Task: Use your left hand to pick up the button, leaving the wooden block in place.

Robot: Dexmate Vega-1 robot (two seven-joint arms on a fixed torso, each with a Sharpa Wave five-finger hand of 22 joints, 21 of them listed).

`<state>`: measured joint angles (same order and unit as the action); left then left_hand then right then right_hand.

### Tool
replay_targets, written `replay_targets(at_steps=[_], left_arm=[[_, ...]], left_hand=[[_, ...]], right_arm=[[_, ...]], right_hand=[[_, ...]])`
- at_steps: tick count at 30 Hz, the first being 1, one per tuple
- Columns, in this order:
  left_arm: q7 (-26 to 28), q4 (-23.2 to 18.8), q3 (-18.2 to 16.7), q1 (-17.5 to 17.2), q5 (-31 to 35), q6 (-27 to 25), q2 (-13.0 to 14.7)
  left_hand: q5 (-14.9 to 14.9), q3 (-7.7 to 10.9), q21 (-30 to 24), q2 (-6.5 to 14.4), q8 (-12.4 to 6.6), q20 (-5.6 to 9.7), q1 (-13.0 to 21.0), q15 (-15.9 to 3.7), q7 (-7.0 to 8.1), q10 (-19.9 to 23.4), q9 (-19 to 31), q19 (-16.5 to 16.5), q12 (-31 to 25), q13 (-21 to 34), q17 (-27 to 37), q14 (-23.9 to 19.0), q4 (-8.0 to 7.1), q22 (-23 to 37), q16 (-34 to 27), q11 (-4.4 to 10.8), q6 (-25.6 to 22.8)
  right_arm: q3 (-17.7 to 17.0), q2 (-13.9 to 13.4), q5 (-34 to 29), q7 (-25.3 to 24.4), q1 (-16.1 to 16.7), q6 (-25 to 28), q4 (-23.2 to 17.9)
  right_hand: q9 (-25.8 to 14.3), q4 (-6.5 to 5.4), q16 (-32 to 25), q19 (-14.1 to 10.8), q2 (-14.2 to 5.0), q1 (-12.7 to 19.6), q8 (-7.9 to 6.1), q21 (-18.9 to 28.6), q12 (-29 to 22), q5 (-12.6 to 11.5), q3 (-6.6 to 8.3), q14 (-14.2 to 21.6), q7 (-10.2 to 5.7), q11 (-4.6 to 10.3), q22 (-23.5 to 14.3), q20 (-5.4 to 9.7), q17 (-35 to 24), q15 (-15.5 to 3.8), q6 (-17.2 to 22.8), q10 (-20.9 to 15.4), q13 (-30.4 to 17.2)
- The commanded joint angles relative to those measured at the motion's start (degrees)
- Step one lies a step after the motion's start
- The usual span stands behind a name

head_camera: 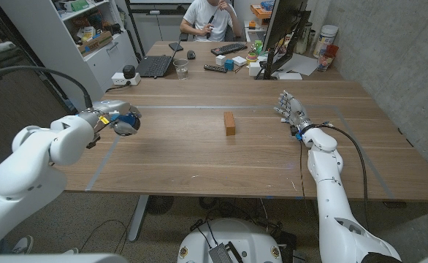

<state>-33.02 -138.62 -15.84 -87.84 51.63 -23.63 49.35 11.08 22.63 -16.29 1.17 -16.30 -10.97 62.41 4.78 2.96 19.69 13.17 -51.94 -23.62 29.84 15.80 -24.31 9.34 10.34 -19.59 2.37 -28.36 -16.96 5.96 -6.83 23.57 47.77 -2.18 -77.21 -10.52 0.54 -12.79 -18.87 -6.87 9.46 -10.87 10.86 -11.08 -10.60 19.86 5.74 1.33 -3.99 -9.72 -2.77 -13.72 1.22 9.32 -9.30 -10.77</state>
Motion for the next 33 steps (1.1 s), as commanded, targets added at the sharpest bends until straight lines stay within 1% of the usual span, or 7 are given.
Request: replay_targets(at_steps=[1, 5, 7, 10, 12, 14, 33], left_arm=[[-0.1, 0.7, 1.2, 1.0, 0.3, -0.4, 0.0], [-0.1, 0.9, 1.3, 1.2, 0.1, -0.3, 0.2], [-0.2, 0.9, 1.4, 1.3, 0.0, -0.6, 0.0], [-0.4, 1.0, 1.4, 1.3, -0.2, -0.5, 0.2], [-0.2, 0.9, 1.5, 1.1, 0.3, -0.4, 0.4], [-0.4, 0.7, 1.5, 1.3, -0.1, -0.8, 0.1], [0.1, 0.2, 0.7, -0.5, 0.1, -0.1, -0.3]], left_hand=[[0.4, 0.27, 0.3, 4.8, 0.08, -0.22, 4.1, -3.41, -0.20, 0.1, 0.3, 0.3, -0.2, 0.2, 0.3, -3.8, -0.22, 0.2, -0.2, -0.15, -0.2], [0.4, 0.26, 0.4, 4.7, 0.09, -0.26, 4.1, -3.35, -0.18, 0.2, 0.4, 0.3, -0.2, 0.3, 0.3, -3.9, -0.19, 0.3, -0.2, -0.02, -0.3], [0.4, 0.22, 0.4, 4.8, 0.12, -0.27, 4.0, -3.32, -0.27, 0.2, 0.4, 0.4, -0.2, 0.3, 0.3, -3.8, -0.21, 0.3, -0.2, -0.31, -0.3], [0.4, 0.21, 0.5, 4.7, 0.14, -0.25, 4.0, -3.31, -0.17, 0.2, 0.4, 0.3, -0.2, 0.4, 0.3, -3.9, -0.21, 0.3, -0.2, 0.02, -0.3], [0.4, 0.20, 0.5, 4.7, 0.16, -0.26, 4.0, -3.33, -0.25, 0.2, 0.4, 0.4, -0.2, 0.4, 0.3, -3.8, -0.21, 0.3, -0.1, -0.12, -0.4], [0.4, 0.20, 0.6, 4.8, 0.18, -0.26, 4.0, -3.34, -0.31, 0.3, 0.4, 0.7, -0.2, 0.5, 0.3, -3.8, -0.20, 0.3, -0.1, 0.05, -0.4], [0.4, 0.11, 1.0, 4.8, 0.35, -0.36, 4.0, -3.35, -0.29, 0.3, 0.4, 1.1, 0.0, 0.8, 0.3, -3.9, -0.13, 0.3, 0.0, -0.10, -0.5]], right_arm=[[-0.2, -0.1, 0.1, 0.0, 0.1, 0.3, -1.7], [-0.2, 0.0, 0.1, -0.2, 0.1, 0.3, -2.0], [-0.3, 0.1, 0.2, -0.1, 0.2, 0.6, -2.4], [-0.2, 0.0, 0.1, 0.0, 0.6, 1.0, -3.6], [-0.3, 0.2, 0.1, -0.1, 0.8, 1.3, -4.0], [-0.2, 0.1, 0.1, 0.0, 0.9, 1.2, -4.2], [-0.5, 0.2, 0.3, 0.4, 1.9, 1.3, -5.7]], right_hand=[[-0.3, -0.37, 0.1, -0.2, 0.08, -0.1, -0.34, 0.3, -0.2, -0.4, 0.19, 0.2, -0.25, -0.12, -0.2, -0.07, -0.1, 0.03, 0.4, 0.0, -0.3], [-0.3, -0.38, 0.1, -0.2, 0.09, -0.1, -0.34, 0.3, -0.2, -0.4, 0.17, 0.2, -0.22, -0.15, -0.2, -0.05, -0.1, 0.02, 0.4, 0.0, -0.3], [-0.3, -0.35, 0.1, -0.2, 0.10, -0.1, -0.34, 0.3, -0.2, -0.4, 0.19, 0.3, -0.21, -0.06, -0.2, -0.06, -0.1, 0.03, 0.4, 0.0, -0.3], [-0.3, -0.37, 0.1, -0.3, 0.08, -0.1, -0.33, 0.3, -0.2, -0.4, 0.19, 0.2, -0.20, -0.10, -0.2, -0.06, -0.1, 0.01, 0.3, 0.0, -0.3], [-0.3, -0.35, 0.1, -0.3, 0.08, -0.1, -0.34, 0.3, -0.2, -0.4, 0.21, 0.3, -0.20, -0.08, -0.2, -0.06, -0.1, 0.00, 0.4, 0.0, -0.3], [-0.3, -0.36, 0.1, -0.3, 0.07, -0.1, -0.34, 0.3, -0.2, -0.4, 0.20, 0.2, -0.20, -0.16, -0.2, -0.05, -0.1, 0.00, 0.4, 0.0, -0.3], [-0.3, -0.36, 0.1, -0.3, 0.05, -0.1, -0.32, 0.3, -0.2, -0.4, 0.21, 0.3, -0.24, -0.11, -0.2, -0.06, -0.1, 0.02, 0.3, 0.0, -0.3]])
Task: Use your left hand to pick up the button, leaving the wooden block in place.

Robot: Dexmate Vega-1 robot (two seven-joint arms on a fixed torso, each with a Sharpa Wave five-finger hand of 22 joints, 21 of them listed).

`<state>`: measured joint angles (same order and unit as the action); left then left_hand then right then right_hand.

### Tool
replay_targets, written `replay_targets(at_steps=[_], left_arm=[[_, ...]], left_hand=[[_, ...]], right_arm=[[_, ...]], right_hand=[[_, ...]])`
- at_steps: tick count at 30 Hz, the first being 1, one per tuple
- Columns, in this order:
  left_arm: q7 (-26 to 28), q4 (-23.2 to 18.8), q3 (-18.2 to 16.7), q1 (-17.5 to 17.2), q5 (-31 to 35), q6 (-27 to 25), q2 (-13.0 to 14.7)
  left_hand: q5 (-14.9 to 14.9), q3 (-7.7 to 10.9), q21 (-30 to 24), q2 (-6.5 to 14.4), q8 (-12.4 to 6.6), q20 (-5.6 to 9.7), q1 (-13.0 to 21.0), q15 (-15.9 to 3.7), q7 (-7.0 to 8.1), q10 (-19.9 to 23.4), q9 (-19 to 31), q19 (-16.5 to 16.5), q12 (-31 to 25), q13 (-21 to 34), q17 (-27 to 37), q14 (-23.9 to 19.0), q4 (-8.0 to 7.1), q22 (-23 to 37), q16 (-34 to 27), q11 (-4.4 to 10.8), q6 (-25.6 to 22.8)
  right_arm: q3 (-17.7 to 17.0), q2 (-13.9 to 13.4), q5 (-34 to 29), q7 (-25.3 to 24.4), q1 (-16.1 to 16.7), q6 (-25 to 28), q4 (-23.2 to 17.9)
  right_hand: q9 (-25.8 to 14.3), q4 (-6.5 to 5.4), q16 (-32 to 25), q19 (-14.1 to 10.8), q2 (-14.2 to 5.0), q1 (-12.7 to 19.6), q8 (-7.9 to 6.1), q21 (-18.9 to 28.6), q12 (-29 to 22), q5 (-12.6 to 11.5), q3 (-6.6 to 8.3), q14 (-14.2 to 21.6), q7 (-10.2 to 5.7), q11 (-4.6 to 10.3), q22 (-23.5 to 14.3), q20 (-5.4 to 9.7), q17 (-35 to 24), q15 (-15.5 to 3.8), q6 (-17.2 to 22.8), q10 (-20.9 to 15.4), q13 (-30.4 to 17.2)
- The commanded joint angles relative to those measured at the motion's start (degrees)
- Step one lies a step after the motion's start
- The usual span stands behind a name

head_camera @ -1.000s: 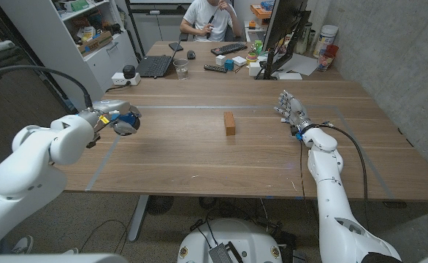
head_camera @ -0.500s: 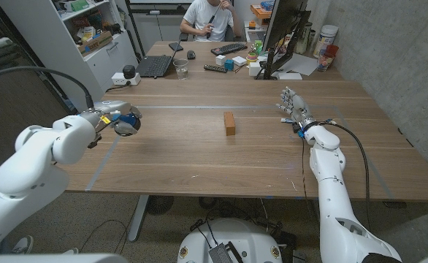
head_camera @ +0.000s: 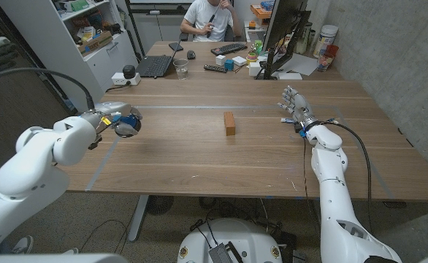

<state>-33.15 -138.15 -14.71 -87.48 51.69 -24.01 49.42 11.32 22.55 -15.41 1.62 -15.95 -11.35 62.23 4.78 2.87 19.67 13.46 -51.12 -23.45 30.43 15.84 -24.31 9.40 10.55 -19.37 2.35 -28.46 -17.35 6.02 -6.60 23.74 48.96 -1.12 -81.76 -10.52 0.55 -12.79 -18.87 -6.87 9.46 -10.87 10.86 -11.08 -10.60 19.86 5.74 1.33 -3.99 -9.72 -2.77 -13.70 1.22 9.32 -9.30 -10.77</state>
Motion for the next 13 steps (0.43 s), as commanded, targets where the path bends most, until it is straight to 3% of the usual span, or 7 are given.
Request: replay_targets(at_steps=[1, 13], left_arm=[[0.2, -0.3, -0.4, -0.9, 0.1, 0.3, -0.3], [0.1, -0.6, -0.6, -1.5, 0.3, 0.1, -0.6]], left_hand=[[0.2, 0.23, 0.1, 4.5, 0.05, 0.00, 4.2, -3.30, -0.21, 0.4, 0.1, 0.3, -0.1, 0.2, 0.3, -3.9, -0.21, 0.1, -0.2, -0.17, -0.4], [0.2, 0.23, 0.4, 4.5, 0.20, -0.04, 4.2, -3.30, -0.21, 0.3, 0.1, 0.7, 0.0, 0.4, 0.3, -3.8, -0.18, 0.1, -0.1, -0.24, -0.3]], right_arm=[[-0.1, 0.1, 0.1, 0.3, 0.8, 0.3, -1.2], [-0.1, 0.1, 0.0, 0.5, 1.1, 0.6, -1.8]], right_hand=[[-0.3, -0.37, 0.1, -0.3, 0.05, -0.1, -0.33, 0.3, -0.2, -0.4, 0.21, 0.3, -0.24, -0.10, -0.2, -0.06, -0.1, 0.01, 0.3, 0.0, -0.3], [-0.3, -0.33, 0.1, -0.3, 0.06, -0.1, -0.34, 0.3, -0.3, -0.3, 0.21, 0.3, -0.25, -0.26, -0.2, -0.11, -0.1, 0.02, 0.4, 0.0, -0.3]])
